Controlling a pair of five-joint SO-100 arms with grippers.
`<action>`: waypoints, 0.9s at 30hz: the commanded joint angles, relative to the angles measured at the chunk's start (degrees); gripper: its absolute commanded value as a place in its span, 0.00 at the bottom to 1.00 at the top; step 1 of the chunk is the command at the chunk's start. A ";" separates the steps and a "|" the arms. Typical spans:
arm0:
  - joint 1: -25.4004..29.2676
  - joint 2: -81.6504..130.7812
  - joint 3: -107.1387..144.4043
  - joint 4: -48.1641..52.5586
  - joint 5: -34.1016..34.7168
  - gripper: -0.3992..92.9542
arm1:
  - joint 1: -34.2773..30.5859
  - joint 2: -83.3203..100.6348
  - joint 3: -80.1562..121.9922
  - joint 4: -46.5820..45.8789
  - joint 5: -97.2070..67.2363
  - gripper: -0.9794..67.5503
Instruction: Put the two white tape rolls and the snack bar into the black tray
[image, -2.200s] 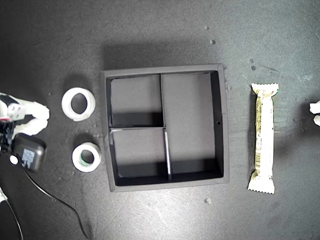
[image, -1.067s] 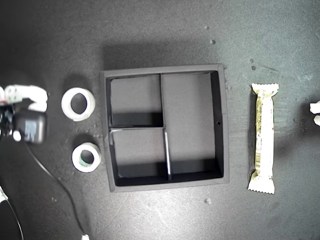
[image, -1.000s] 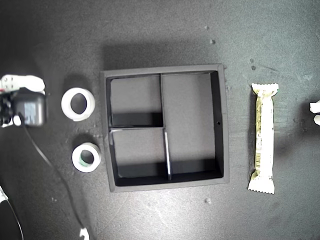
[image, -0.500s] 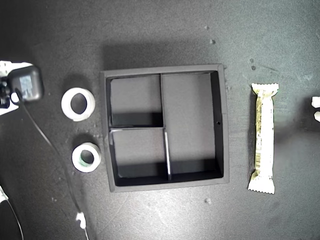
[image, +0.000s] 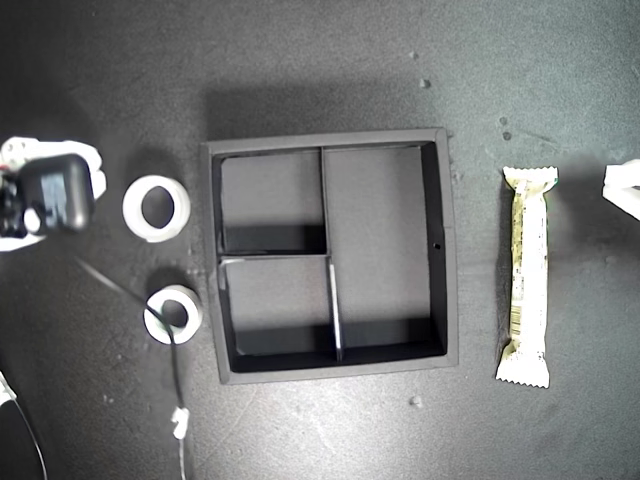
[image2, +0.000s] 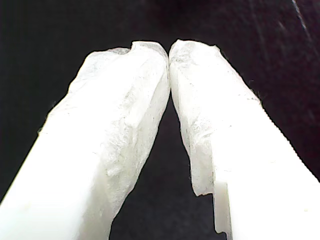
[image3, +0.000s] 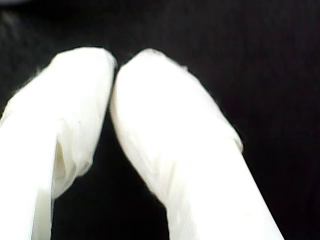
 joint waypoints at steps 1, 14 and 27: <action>5.36 2.46 -1.41 -6.24 3.96 0.00 | -2.11 0.09 0.70 -6.50 -1.85 0.01; 18.28 -1.32 -17.49 1.58 20.92 0.16 | -8.44 -0.88 -13.62 -5.36 -17.84 0.28; 18.90 -32.17 -25.66 -5.98 25.49 0.19 | -17.14 -50.27 -49.83 -1.49 -26.19 0.37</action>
